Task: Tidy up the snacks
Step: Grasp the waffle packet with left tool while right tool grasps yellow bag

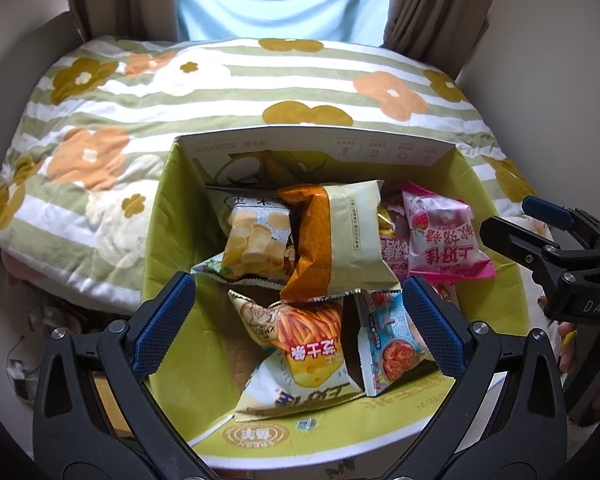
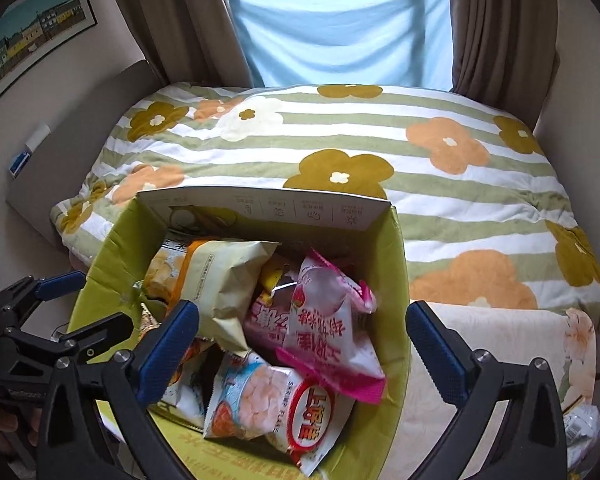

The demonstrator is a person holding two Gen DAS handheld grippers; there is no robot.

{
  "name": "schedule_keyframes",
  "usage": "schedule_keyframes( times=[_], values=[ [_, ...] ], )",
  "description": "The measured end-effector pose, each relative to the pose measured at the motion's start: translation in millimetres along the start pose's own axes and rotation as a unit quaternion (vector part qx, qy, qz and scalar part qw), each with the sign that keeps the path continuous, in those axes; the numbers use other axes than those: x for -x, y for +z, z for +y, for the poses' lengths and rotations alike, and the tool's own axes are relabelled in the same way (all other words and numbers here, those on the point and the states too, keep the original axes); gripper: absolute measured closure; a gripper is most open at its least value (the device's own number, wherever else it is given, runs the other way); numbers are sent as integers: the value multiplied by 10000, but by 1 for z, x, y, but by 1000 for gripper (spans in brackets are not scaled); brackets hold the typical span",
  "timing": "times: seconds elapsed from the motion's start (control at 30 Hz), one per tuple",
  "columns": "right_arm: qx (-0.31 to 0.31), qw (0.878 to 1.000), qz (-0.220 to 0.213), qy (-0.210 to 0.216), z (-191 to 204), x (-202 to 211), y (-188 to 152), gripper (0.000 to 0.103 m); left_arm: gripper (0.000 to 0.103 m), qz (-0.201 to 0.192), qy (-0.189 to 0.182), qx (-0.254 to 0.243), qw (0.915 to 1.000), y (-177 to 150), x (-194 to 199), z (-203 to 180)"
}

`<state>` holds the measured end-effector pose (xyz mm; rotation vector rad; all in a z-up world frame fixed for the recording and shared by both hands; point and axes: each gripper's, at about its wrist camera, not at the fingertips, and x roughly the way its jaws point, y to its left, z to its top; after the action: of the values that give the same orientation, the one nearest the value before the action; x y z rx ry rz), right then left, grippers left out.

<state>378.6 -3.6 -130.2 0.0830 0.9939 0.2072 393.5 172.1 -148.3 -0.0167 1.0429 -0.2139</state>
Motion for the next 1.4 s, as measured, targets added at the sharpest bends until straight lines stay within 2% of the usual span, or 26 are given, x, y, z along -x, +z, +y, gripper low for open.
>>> schedule_keyframes(
  times=[0.4,0.7,0.87,1.07,1.4],
  values=[
    [64,9992,-310,-240,14,51,-13,0,1,-351,-176,-13,9992,-11,44,-8],
    [-147,9974,-556,-437,4,99,-28,0,1,-500,-527,-334,9968,-18,64,-51],
    [-310,9956,-763,-449,-26,136,-46,0,1,-585,-602,-539,9950,-28,76,-89],
    [-271,9920,-1030,-684,-73,181,-76,0,1,-656,-721,-593,9935,-50,83,-147],
    [-127,9923,-862,-875,-165,227,-134,0,1,-446,-821,-584,9939,-102,77,-252]
  ],
)
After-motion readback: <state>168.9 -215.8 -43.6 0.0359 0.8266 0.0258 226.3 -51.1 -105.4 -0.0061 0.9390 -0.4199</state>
